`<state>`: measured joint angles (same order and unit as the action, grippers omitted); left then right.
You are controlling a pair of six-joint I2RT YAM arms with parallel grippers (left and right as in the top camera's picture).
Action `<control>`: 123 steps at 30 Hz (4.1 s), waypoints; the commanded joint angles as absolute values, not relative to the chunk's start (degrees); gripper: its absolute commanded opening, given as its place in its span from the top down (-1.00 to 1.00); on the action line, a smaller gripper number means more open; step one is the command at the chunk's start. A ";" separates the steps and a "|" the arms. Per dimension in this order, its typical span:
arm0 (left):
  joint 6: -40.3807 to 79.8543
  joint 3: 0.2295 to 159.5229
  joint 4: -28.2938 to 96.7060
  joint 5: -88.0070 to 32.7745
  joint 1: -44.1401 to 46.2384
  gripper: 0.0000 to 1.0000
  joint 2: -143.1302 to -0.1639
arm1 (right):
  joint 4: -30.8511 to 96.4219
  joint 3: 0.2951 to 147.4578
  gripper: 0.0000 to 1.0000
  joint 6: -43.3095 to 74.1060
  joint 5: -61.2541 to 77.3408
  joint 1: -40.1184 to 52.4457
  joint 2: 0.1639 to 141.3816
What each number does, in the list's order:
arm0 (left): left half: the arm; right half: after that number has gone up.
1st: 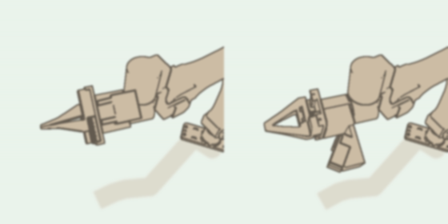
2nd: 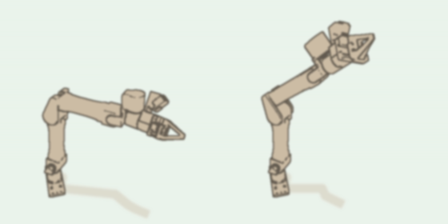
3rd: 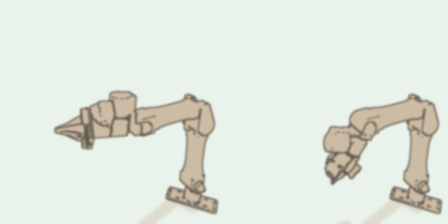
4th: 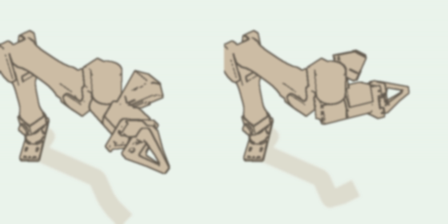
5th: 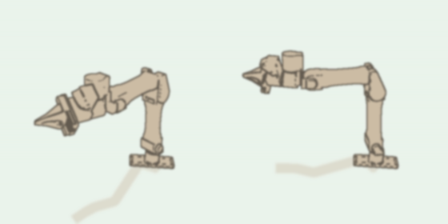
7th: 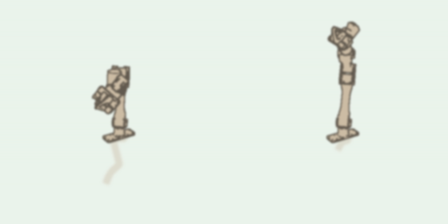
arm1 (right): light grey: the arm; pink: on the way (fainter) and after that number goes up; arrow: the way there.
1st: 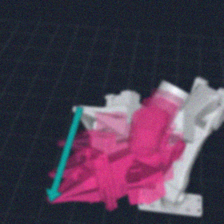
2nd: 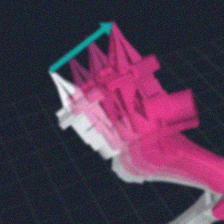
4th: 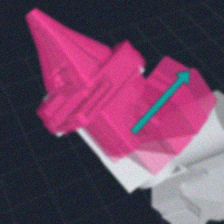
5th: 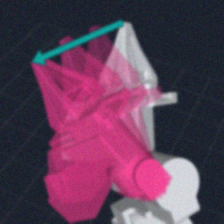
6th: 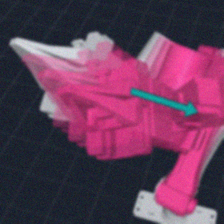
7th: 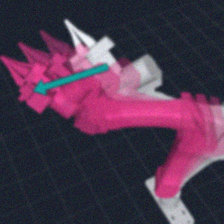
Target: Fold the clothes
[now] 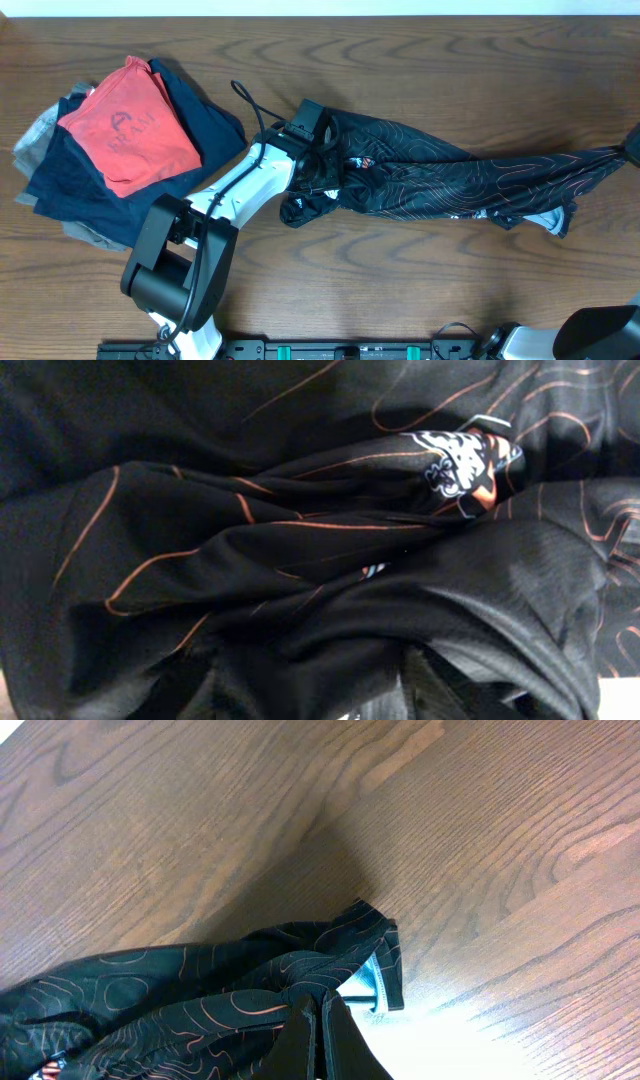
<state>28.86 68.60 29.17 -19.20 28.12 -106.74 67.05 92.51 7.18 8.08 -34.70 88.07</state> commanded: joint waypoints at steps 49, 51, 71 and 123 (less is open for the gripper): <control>17.98 100.09 50.83 -25.06 7.51 0.88 -58.76 | 94.41 134.72 0.98 2.68 23.09 -40.53 86.46; 17.98 102.43 51.86 -25.06 7.51 0.88 -58.15 | 95.90 139.28 0.98 2.68 23.64 -42.13 85.89; 16.36 109.36 59.16 -25.02 7.53 0.88 -68.16 | 96.23 144.64 0.98 0.43 23.44 -40.34 92.03; -3.33 111.94 84.07 -35.51 7.97 0.88 -103.42 | 89.60 129.67 0.97 11.11 -11.33 -28.32 110.83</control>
<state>0.51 116.29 81.19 -38.06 6.96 -103.81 87.83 133.75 12.49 -6.07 -27.42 110.32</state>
